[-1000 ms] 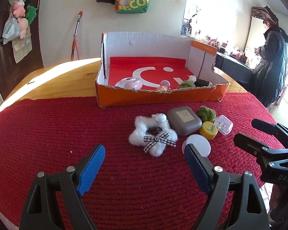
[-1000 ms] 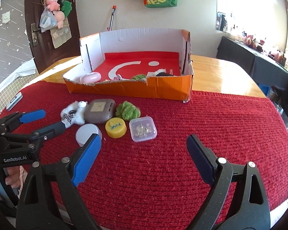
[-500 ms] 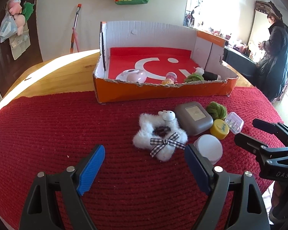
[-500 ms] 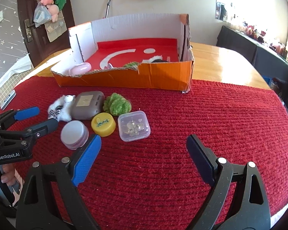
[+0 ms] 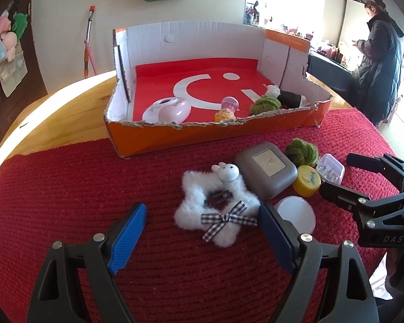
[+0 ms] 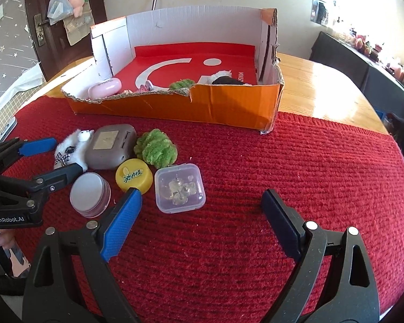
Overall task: Organize objects
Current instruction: 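Grasp the white bunny plush with the left tool while the right tool grasps the clear plastic box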
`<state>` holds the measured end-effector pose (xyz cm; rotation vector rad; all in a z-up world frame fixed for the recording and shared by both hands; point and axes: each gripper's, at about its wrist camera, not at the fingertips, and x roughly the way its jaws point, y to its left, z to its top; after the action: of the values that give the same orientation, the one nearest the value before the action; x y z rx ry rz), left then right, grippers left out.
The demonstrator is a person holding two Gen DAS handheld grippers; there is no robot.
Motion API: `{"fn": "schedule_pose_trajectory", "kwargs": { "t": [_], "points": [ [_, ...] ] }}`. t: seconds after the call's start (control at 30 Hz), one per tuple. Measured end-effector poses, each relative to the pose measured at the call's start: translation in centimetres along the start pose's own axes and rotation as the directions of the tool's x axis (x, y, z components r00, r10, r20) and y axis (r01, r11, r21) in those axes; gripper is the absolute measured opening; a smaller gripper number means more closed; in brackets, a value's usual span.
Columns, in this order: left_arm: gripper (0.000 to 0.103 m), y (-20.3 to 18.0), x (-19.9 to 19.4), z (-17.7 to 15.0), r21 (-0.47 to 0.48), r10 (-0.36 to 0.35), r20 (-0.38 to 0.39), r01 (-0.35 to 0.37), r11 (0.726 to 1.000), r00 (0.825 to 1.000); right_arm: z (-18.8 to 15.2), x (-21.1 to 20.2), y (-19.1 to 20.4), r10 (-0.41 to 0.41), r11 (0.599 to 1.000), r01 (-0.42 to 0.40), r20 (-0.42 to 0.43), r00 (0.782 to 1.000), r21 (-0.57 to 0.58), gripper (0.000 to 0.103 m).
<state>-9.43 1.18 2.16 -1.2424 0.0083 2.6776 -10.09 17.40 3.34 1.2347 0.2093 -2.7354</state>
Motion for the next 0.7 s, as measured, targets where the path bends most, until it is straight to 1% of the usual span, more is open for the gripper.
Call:
{"fn": "schedule_pose_trajectory", "kwargs": {
  "t": [0.03, 0.17, 0.2, 0.3, 0.37, 0.47, 0.53, 0.57, 0.63, 0.67, 0.7],
  "points": [
    [0.086, -0.1, 0.1, 0.1, 0.005, -0.003, -0.001, 0.003, 1.0, 1.0, 0.0, 0.0, 0.0, 0.001, 1.0, -0.001, 0.001, 1.0, -0.002, 0.091],
    [0.08, -0.4, 0.2, 0.2, 0.025, -0.019, -0.001, 0.019, 0.999, 1.0, 0.0, 0.1, 0.0, 0.0, 1.0, 0.0, 0.001, 1.0, -0.018, 0.089],
    [0.077, -0.4, 0.3, 0.3, 0.032, -0.022, 0.001, 0.022, 0.999, 1.0, 0.0, 0.1, 0.0, -0.001, 1.0, 0.001, 0.001, 1.0, -0.023, 0.087],
    [0.07, -0.6, 0.2, 0.3, 0.045, -0.042, 0.005, 0.042, 0.998, 0.999, 0.0, 0.1, 0.1, -0.005, 0.999, 0.005, 0.009, 1.0, -0.037, 0.079],
    [0.069, -0.5, 0.3, 0.4, 0.044, -0.053, 0.004, 0.053, 0.998, 0.999, 0.1, 0.1, 0.2, -0.005, 0.999, 0.005, 0.013, 1.0, -0.041, 0.079],
    [0.06, -0.4, 0.1, 0.4, 0.042, -0.075, 0.005, 0.074, 0.996, 0.997, 0.0, 0.1, 0.5, -0.002, 0.999, 0.003, 0.016, 1.0, -0.054, 0.074],
    [0.059, -0.6, 0.1, 0.4, 0.052, -0.082, 0.005, 0.082, 0.995, 0.997, 0.1, 0.0, 0.6, 0.005, 0.998, -0.004, 0.019, 1.0, -0.061, 0.066],
    [0.058, -0.6, 0.0, 0.4, 0.056, -0.084, 0.006, 0.084, 0.995, 0.996, 0.1, 0.0, 0.7, 0.008, 0.998, -0.007, 0.019, 1.0, -0.066, 0.063],
    [0.058, -0.7, 0.0, 0.3, 0.062, -0.096, 0.009, 0.095, 0.994, 0.995, 0.1, 0.0, 0.9, 0.014, 0.997, -0.012, 0.024, 1.0, -0.076, 0.048],
    [0.057, -0.8, 0.1, 0.3, 0.064, -0.102, 0.01, 0.101, 0.993, 0.995, 0.2, 0.0, 0.9, 0.021, 0.997, -0.019, 0.027, 0.999, -0.078, 0.045],
    [0.056, -0.8, 0.0, 0.3, 0.062, -0.115, 0.011, 0.114, 0.992, 0.993, 0.1, 0.0, 1.0, 0.036, 0.996, -0.033, 0.03, 0.999, -0.085, 0.037]
  ]
}}
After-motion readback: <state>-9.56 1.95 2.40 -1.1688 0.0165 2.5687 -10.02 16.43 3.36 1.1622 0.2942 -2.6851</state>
